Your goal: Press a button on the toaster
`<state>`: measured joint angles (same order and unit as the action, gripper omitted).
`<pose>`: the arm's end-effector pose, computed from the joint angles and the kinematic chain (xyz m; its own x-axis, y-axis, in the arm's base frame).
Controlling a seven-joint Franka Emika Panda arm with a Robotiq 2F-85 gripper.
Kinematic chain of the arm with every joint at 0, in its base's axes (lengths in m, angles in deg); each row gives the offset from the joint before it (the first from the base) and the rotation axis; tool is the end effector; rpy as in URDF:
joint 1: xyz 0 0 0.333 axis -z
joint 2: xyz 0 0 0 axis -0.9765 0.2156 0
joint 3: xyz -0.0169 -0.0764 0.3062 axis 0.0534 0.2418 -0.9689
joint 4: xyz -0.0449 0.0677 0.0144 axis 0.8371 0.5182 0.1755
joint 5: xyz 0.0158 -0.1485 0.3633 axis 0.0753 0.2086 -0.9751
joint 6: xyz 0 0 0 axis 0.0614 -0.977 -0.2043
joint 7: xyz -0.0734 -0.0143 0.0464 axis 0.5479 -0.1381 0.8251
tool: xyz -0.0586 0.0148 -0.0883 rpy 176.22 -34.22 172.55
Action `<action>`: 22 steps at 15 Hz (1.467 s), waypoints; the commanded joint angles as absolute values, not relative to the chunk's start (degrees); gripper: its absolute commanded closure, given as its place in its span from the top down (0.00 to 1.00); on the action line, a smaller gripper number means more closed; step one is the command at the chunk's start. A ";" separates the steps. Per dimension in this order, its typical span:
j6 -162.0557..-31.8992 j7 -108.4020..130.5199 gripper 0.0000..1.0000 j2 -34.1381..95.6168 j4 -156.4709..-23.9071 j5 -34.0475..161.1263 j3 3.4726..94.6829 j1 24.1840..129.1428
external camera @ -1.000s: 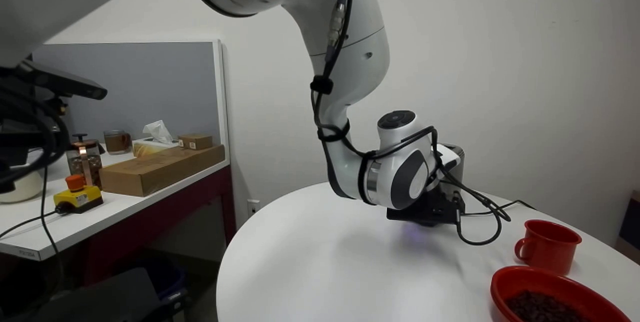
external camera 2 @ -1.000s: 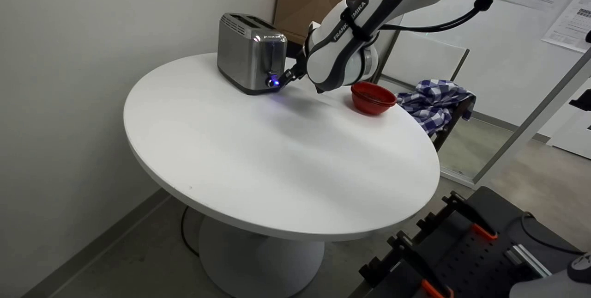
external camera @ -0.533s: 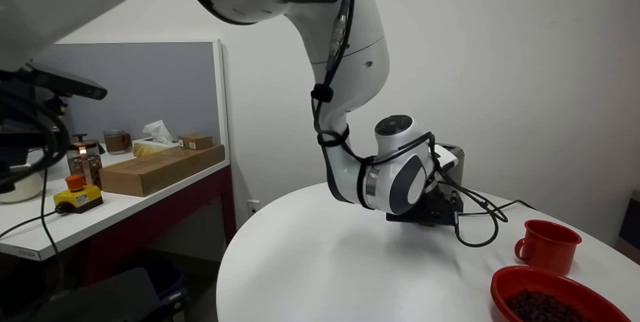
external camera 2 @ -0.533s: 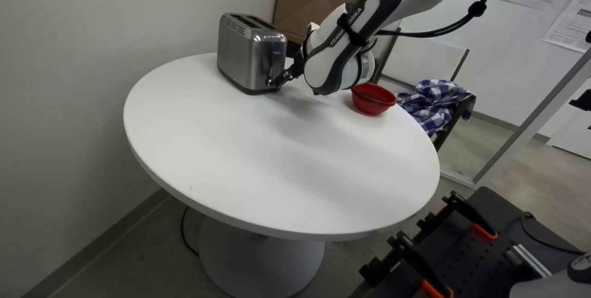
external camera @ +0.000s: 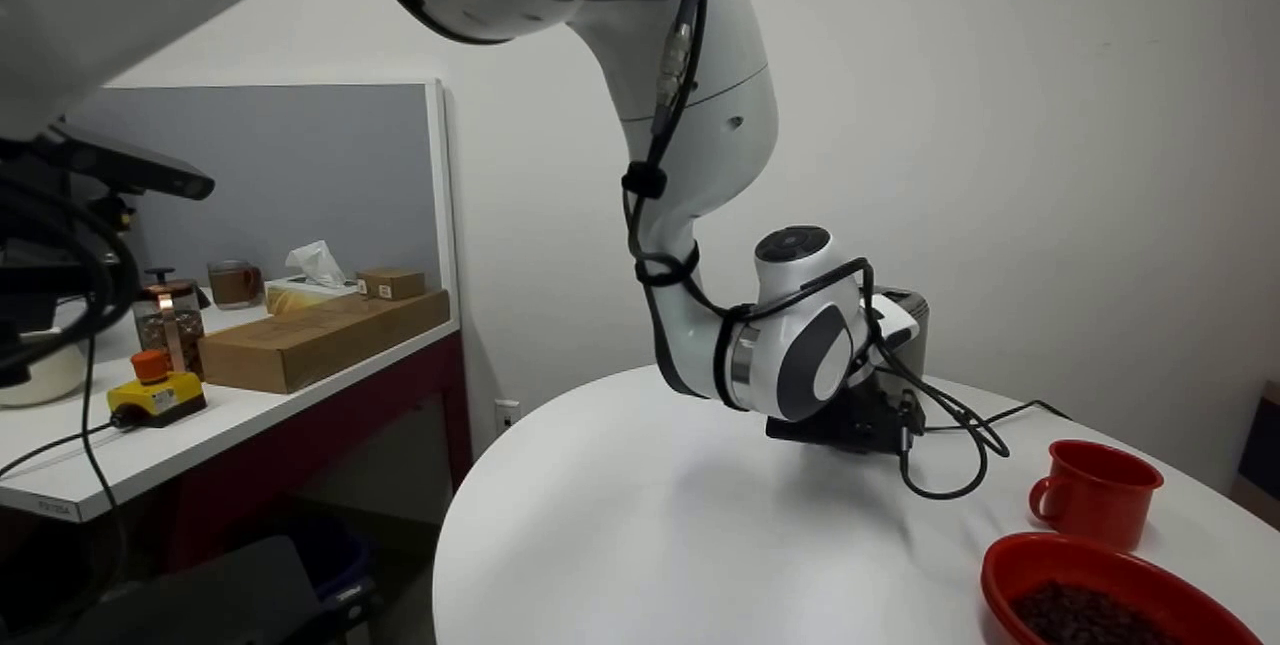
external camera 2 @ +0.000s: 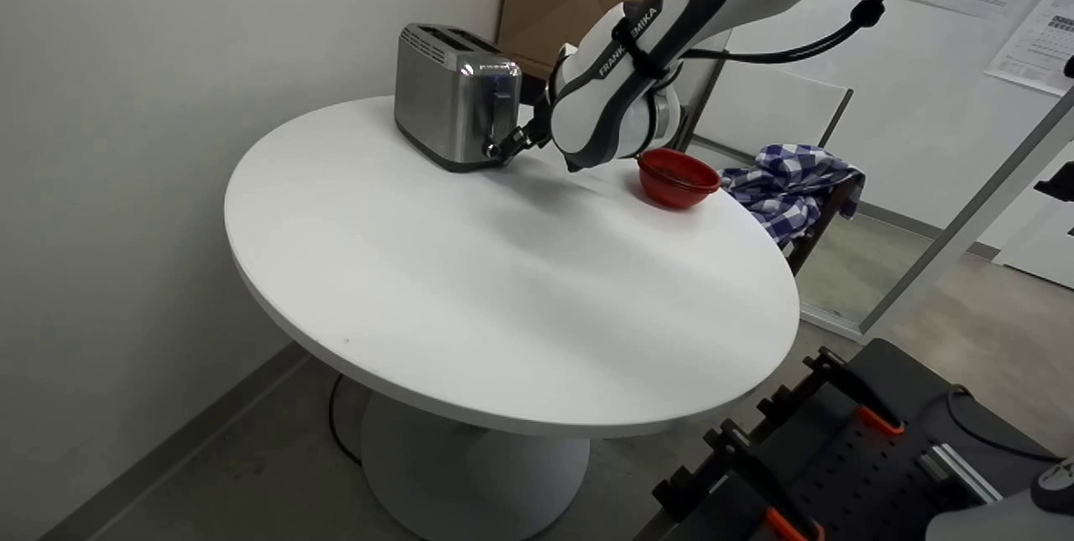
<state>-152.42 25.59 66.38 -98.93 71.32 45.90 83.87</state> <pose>0.6764 -0.0633 0.1223 0.7823 0.2649 0.5637 0.1862 -0.9631 0.1943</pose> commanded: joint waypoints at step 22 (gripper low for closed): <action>-92.64 28.85 1.00 21.07 -114.14 56.56 40.61 82.94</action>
<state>-94.77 26.54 27.70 -109.06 55.42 38.31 84.24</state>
